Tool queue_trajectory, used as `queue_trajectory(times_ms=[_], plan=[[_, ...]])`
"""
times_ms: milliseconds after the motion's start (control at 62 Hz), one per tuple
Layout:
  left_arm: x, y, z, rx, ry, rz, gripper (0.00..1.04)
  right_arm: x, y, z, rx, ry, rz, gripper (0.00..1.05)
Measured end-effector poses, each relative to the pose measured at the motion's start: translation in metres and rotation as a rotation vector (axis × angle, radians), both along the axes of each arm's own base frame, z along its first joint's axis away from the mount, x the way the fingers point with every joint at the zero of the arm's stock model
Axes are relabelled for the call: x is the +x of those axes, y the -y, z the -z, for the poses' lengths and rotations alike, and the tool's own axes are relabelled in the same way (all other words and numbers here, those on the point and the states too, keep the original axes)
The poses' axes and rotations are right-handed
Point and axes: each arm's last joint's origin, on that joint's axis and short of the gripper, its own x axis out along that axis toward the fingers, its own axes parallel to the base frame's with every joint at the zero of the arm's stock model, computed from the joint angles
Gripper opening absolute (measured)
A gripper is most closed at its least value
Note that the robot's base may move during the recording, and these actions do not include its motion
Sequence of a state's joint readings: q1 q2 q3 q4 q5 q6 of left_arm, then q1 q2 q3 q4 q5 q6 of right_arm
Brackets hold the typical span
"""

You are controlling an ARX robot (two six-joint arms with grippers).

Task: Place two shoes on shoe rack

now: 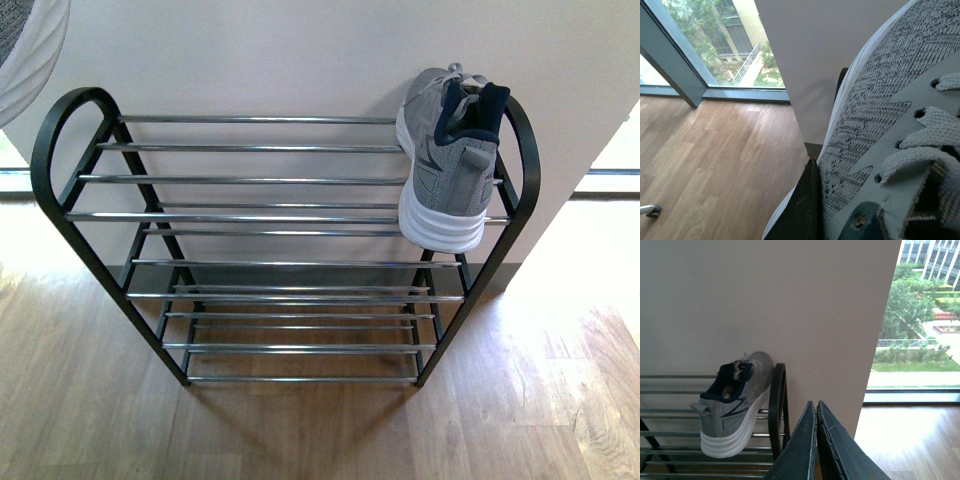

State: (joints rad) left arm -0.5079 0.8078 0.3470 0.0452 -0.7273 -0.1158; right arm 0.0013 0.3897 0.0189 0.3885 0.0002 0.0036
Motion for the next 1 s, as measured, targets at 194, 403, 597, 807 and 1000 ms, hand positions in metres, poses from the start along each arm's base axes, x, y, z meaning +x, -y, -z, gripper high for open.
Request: queue_trajectory(times_ms=[194,403,597,807,1000], plan=[[0.000,0.000,0.000,0.000,0.000,0.000,0.01,-0.006,0.000,-0.001,0.000,0.003,0.000,0.01],[0.000,0.000,0.000,0.000,0.000,0.000,0.01,-0.010,0.000,0.000,0.000,0.003,0.000,0.01],[0.000,0.000,0.000,0.000,0.000,0.000,0.01,-0.013,0.000,0.000,0.000,0.003,0.000,0.01],[0.000,0.000,0.000,0.000,0.000,0.000,0.01,-0.024,0.000,0.004,0.000,-0.024,0.001,0.01],[0.000,0.000,0.000,0.001,0.000,-0.002,0.01,-0.026,0.000,0.003,0.000,-0.002,0.000,0.01]])
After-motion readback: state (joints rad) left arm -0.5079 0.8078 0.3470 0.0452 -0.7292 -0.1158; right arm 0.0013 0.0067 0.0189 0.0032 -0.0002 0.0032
